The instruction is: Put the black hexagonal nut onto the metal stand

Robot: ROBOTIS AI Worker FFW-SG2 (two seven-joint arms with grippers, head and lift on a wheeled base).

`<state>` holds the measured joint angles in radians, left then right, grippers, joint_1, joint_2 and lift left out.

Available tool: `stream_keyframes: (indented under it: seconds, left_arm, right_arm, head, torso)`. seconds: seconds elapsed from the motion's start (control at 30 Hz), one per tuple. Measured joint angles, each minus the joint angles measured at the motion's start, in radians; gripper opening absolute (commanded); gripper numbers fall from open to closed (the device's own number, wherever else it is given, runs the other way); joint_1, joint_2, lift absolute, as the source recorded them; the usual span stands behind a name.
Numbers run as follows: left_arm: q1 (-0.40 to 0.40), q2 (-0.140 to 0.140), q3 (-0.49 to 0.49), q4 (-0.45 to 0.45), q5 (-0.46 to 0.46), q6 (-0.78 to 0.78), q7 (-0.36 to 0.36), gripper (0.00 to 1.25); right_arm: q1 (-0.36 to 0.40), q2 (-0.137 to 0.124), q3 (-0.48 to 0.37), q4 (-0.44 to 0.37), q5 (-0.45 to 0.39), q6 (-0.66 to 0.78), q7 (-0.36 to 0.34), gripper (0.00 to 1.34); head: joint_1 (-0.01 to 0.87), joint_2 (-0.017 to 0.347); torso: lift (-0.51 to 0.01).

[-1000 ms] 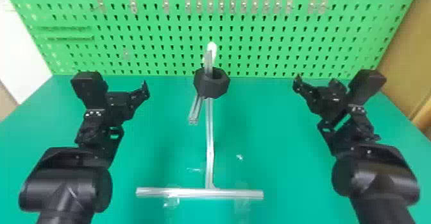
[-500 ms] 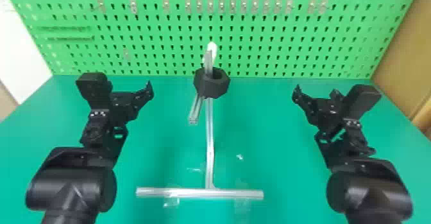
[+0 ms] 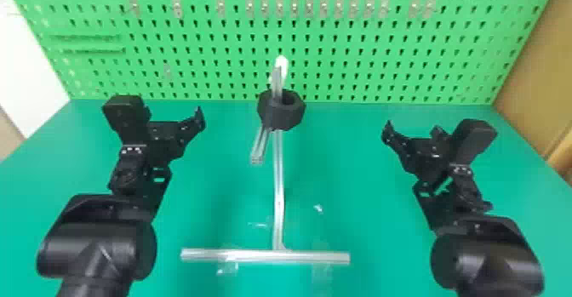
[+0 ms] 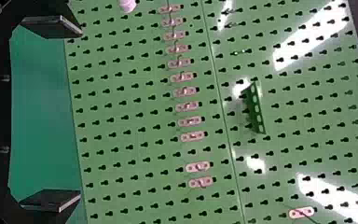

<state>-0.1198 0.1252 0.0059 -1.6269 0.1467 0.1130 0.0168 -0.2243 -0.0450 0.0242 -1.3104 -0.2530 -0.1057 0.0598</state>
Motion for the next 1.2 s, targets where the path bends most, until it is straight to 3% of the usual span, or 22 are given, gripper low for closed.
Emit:
stream_keyframes:
  seconds: [0.77, 1.2]
  left_arm:
    - [-0.001, -0.004, -0.003, 0.001, -0.003, 0.0, 0.0, 1.13]
    - [0.004, -0.006, 0.002, 0.002, -0.024, 0.0, 0.0, 1.13]
  right_arm:
    - [-0.007, -0.007, -0.01, -0.007, 0.008, 0.006, 0.0, 1.25]
    - [-0.005, -0.006, -0.024, -0.019, 0.066, 0.006, -0.001, 1.25]
  head:
    - [0.693, 0.081]
    - [0.693, 0.081]
  torso:
    - [-0.001]
    - [-0.001]
